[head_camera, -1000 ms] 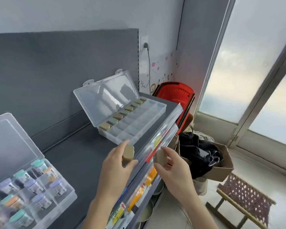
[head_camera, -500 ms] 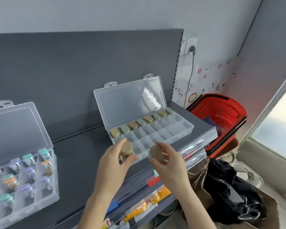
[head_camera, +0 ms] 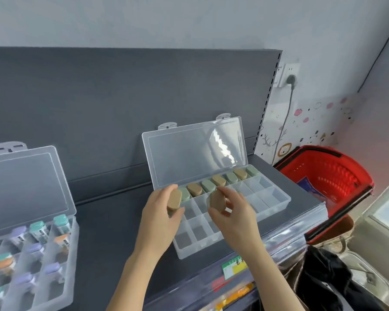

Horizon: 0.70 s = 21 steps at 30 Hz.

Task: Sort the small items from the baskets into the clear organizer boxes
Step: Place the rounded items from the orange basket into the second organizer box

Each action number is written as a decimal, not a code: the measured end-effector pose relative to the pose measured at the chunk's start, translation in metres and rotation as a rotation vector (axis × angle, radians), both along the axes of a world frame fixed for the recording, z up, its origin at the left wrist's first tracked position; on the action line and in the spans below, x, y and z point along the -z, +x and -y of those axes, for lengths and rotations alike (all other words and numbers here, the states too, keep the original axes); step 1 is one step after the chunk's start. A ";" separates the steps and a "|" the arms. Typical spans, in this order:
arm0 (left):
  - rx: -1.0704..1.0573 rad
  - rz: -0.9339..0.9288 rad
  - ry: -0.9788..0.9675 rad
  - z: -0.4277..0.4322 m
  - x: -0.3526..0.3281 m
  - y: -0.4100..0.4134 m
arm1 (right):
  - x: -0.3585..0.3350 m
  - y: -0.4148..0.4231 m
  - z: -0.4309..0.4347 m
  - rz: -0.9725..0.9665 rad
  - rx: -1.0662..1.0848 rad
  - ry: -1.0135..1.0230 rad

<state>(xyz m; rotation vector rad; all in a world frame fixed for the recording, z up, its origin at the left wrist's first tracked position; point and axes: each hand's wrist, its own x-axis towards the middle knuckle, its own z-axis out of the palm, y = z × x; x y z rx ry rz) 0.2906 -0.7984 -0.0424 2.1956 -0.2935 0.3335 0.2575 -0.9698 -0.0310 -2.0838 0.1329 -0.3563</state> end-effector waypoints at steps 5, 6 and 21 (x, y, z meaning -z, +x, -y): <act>-0.027 -0.020 0.011 -0.002 0.004 0.011 | 0.006 0.026 0.002 0.005 -0.023 -0.001; -0.034 -0.027 0.010 -0.003 0.005 0.012 | 0.007 0.031 0.001 0.009 -0.035 0.000; -0.101 -0.237 0.209 -0.002 0.026 0.017 | 0.026 0.071 0.006 -0.042 -0.242 -0.078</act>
